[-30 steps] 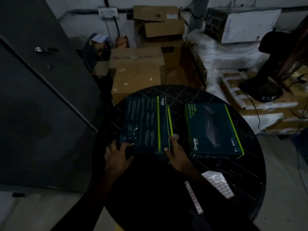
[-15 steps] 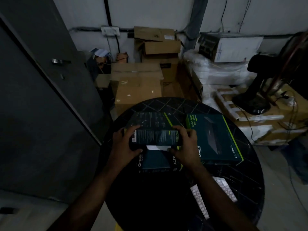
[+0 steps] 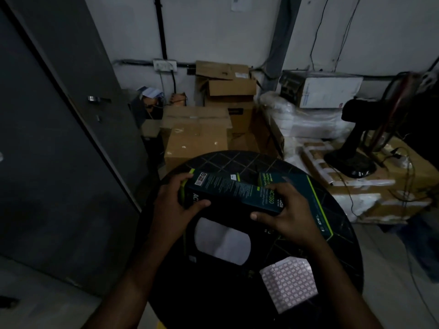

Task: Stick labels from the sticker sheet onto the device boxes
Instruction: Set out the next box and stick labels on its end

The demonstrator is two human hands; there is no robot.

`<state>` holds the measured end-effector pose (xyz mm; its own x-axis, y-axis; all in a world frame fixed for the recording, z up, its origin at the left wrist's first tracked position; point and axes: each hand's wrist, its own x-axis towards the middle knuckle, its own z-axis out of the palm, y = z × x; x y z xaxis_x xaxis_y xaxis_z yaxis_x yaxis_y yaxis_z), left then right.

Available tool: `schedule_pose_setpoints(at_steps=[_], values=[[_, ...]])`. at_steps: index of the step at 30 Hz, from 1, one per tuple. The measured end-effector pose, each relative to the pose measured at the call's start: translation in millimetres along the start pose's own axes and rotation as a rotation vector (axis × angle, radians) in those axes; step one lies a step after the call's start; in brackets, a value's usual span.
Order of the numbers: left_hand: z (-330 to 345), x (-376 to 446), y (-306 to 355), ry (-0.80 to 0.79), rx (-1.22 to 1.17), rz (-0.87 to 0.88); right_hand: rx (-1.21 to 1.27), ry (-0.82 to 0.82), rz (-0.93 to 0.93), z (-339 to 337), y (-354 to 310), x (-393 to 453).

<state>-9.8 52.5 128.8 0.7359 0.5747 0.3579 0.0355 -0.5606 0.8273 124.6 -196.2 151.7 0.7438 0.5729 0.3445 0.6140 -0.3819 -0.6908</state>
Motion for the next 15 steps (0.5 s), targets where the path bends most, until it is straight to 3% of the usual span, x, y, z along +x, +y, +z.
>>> schedule_pose_setpoints(at_steps=[4, 8, 15], values=[[9, -30, -20, -0.039, 0.009, -0.13, 0.054, -0.118, 0.062, 12, 27, -20], [6, -40, -25, -0.12, 0.051, -0.082, 0.104, -0.193, 0.068, 14, 38, -23], [-25, -18, -9, -0.529, 0.177, 0.015, 0.117, -0.255, 0.01, 8, 40, -6]])
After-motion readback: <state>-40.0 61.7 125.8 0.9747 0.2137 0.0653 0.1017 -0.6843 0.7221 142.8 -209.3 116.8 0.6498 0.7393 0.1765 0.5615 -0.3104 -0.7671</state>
